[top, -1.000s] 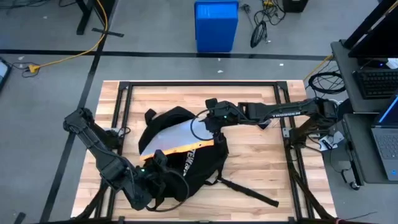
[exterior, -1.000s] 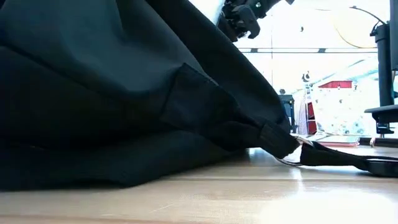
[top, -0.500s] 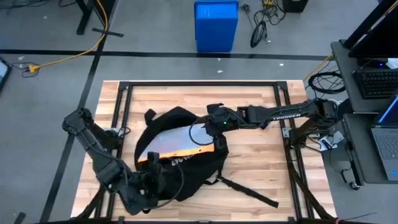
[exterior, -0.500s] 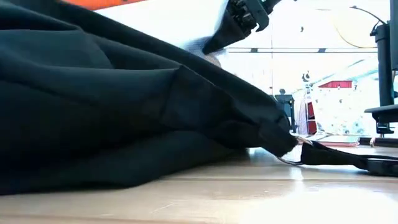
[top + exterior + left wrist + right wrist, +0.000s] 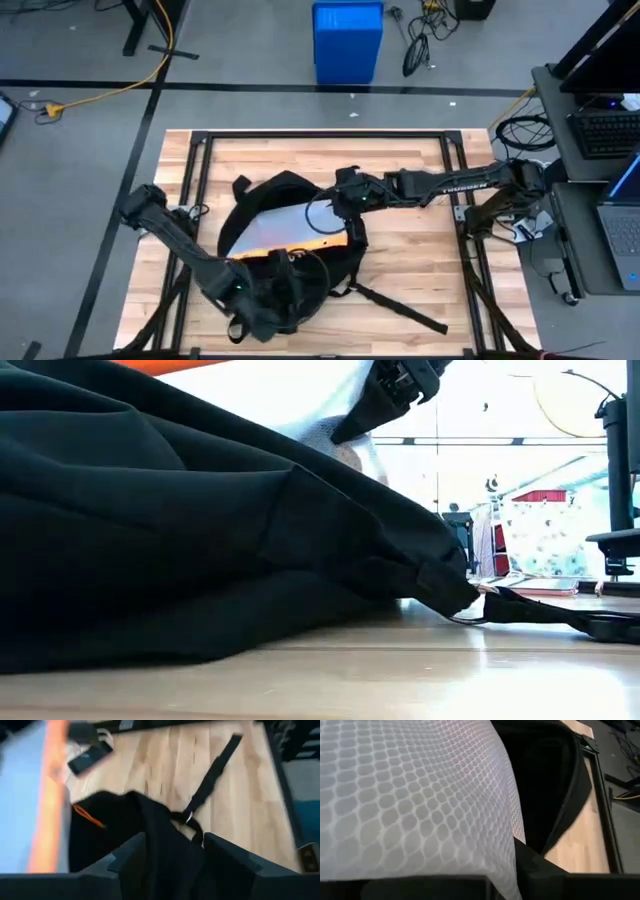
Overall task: Unpack backpack
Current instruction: Put the zip bag into the black backpack
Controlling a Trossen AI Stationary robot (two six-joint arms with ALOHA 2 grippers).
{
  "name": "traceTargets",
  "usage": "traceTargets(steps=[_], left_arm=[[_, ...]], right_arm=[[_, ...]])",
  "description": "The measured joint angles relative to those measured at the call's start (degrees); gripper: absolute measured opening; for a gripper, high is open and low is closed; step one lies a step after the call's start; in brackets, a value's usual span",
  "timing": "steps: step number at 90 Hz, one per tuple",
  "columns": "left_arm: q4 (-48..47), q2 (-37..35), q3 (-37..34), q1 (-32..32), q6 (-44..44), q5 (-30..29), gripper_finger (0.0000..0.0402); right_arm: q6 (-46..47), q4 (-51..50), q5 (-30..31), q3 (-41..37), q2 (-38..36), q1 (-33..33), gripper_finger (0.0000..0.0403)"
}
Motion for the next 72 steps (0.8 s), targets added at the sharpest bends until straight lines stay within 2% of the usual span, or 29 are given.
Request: traceTargets(steps=[22,36,56,72], left_arm=[[-11.20,7.58,0.02,5.28,-19.74,-1.18,0.0128],[-11.92,12.38,0.02,7.68,-25.80,1.40,0.0117],[-12.34,20.67,0.07,9.07,-27.46,10.49,0.0127],[-11.71,24.75,0.42,8.23,-20.96,14.12,0.0122]], right_arm=[[-0.14,-5.73,-0.54,0.00,-0.43,-0.53,0.0004],[1.15,-8.53,-0.52,0.00,-0.45,-0.55,0.0004],[0.90,-11.21,-0.10,0.00,-0.45,-0.61,0.0004],[1.22,-13.63,-0.14,0.00,-0.48,-0.61,0.0004]])
